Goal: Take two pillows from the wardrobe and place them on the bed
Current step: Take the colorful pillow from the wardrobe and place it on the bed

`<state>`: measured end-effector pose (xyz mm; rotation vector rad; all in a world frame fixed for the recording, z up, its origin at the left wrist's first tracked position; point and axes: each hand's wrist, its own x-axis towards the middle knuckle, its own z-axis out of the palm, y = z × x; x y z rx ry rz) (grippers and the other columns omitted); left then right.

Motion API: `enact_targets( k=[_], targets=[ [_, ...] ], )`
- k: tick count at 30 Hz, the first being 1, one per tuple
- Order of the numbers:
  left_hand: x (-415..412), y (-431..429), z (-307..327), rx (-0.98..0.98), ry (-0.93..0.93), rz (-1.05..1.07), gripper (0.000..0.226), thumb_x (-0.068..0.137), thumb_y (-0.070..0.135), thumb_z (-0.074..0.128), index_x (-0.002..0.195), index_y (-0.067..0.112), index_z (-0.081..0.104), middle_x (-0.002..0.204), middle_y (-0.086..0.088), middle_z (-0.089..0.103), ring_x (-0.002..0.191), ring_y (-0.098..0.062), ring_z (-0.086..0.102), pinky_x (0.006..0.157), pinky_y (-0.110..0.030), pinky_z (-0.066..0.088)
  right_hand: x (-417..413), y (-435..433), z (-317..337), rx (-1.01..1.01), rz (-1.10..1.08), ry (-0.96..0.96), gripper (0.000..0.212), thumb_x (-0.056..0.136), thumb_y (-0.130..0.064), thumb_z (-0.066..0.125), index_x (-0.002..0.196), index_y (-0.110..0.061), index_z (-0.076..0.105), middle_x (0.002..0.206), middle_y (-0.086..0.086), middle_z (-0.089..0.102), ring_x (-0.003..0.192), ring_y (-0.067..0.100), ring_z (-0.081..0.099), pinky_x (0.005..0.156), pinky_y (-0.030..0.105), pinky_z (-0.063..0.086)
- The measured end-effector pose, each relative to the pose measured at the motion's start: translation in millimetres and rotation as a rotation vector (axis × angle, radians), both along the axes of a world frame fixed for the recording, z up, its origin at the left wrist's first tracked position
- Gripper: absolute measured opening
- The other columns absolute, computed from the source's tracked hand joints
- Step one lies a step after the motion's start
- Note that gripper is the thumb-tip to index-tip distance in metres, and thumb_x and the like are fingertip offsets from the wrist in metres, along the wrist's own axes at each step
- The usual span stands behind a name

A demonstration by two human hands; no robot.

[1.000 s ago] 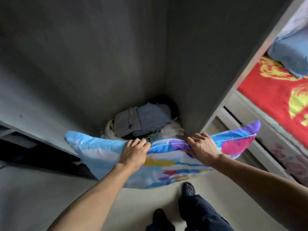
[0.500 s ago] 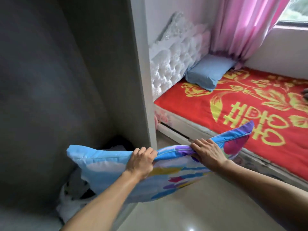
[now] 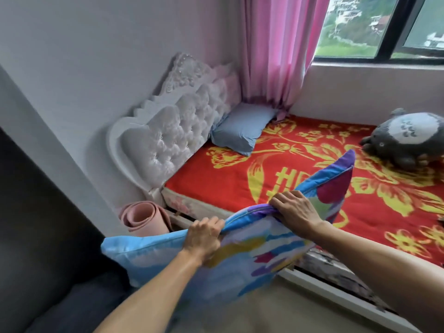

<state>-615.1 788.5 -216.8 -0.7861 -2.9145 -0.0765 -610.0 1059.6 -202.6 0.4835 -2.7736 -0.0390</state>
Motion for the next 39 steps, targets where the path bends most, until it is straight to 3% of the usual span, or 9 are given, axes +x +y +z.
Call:
enact_targets(
  k=[4,6,8,12,16,21,33,36,39],
  targets=[
    [-53,20,-7,0.025,-0.039,-0.027,0.019,0.089,0.031,0.049,0.103,0.020,0.057,0.101,-0.003,0.064,0.096,-0.029,0.060,0.075,-0.039,0.046,-44,20,-1,-0.002,-0.005,0.033,0.035,0.084,-0.041,0.043,0.088,-0.015,0.066,0.083,0.003,0.066,0.077,0.027,0.065,0.073,0.039,0.052],
    [-85,28,-10,0.039,-0.064,-0.042,0.022,0.090,0.032,0.046,0.105,0.020,0.055,0.103,-0.004,0.065,0.098,-0.031,0.060,0.076,-0.040,0.046,-69,26,-5,0.003,-0.018,0.029,0.040,0.083,-0.044,0.038,0.087,-0.016,0.066,0.082,0.002,0.066,0.075,0.026,0.064,0.072,0.039,0.053],
    [-121,34,-14,0.041,-0.079,-0.050,0.023,0.091,0.036,0.044,0.104,0.019,0.054,0.103,-0.005,0.065,0.098,-0.033,0.061,0.074,-0.041,0.046,-98,33,-10,0.011,-0.062,0.006,0.034,0.084,-0.043,0.043,0.086,-0.017,0.065,0.082,0.001,0.066,0.076,0.025,0.065,0.072,0.038,0.052],
    [-196,40,-14,0.045,-0.110,-0.071,0.023,0.092,0.036,0.043,0.103,0.018,0.053,0.104,-0.008,0.068,0.098,-0.034,0.062,0.074,-0.041,0.045,-168,38,-19,-0.018,-0.123,-0.024,0.021,0.077,-0.033,0.073,0.087,-0.017,0.064,0.082,0.001,0.065,0.078,0.026,0.065,0.072,0.040,0.050],
    [-267,35,-5,0.049,-0.147,-0.089,0.020,0.091,0.034,0.044,0.102,0.019,0.053,0.103,-0.006,0.068,0.098,-0.033,0.062,0.073,-0.040,0.046,-237,32,-17,-0.037,-0.155,0.036,0.022,0.081,-0.039,0.058,0.086,-0.018,0.064,0.083,-0.001,0.065,0.080,0.025,0.063,0.075,0.039,0.048],
    [-345,33,2,0.046,-0.144,-0.098,0.019,0.091,0.032,0.043,0.101,0.019,0.052,0.102,-0.007,0.069,0.095,-0.035,0.063,0.070,-0.040,0.045,-314,24,-15,-0.107,-0.204,0.022,0.021,0.073,-0.025,0.078,0.085,-0.015,0.065,0.087,0.003,0.068,0.086,0.027,0.065,0.079,0.043,0.050],
    [-540,29,-52,0.061,-0.228,0.059,0.022,0.092,0.040,0.042,0.094,0.019,0.050,0.099,-0.006,0.070,0.094,-0.037,0.063,0.068,-0.041,0.045,-544,15,-72,-0.113,-0.127,-0.071,0.024,0.075,-0.031,0.077,0.091,-0.016,0.067,0.087,0.003,0.067,0.087,0.028,0.064,0.085,0.043,0.044],
    [-593,35,-80,0.016,-0.277,0.092,0.021,0.092,0.039,0.042,0.093,0.019,0.050,0.098,-0.005,0.069,0.093,-0.036,0.063,0.067,-0.040,0.045,-602,18,-106,-0.167,-0.137,-0.107,0.021,0.079,-0.029,0.073,0.095,-0.016,0.067,0.093,0.003,0.067,0.096,0.028,0.062,0.092,0.040,0.032],
    [-632,36,-113,-0.026,-0.325,0.155,0.015,0.091,0.032,0.045,0.094,0.019,0.051,0.096,-0.006,0.069,0.090,-0.037,0.064,0.067,-0.040,0.046,-645,10,-144,-0.187,-0.174,-0.187,0.022,0.091,-0.032,0.059,0.109,-0.020,0.063,0.117,0.002,0.064,0.120,0.025,0.051,0.103,0.043,0.028]
  ],
)
